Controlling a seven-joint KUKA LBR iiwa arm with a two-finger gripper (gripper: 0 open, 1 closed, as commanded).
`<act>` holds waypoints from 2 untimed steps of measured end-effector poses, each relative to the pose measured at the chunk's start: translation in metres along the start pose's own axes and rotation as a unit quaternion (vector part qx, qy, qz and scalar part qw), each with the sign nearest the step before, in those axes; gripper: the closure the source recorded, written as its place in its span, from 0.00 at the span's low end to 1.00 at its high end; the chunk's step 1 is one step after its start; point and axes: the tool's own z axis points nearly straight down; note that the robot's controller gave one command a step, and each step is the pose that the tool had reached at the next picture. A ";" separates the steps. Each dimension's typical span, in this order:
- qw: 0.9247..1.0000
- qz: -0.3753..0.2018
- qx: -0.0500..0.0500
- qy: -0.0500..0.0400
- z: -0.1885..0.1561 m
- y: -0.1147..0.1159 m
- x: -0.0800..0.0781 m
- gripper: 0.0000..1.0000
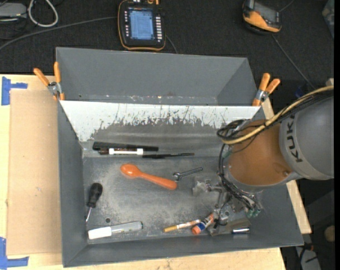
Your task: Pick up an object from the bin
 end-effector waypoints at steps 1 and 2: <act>0.985 -0.171 -0.003 0.001 -0.001 -0.008 -0.012 1.00; 0.985 -0.171 -0.003 0.001 -0.001 -0.008 -0.012 1.00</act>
Offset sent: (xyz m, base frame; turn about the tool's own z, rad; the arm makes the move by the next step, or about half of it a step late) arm 0.0000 0.0000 0.0000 0.0000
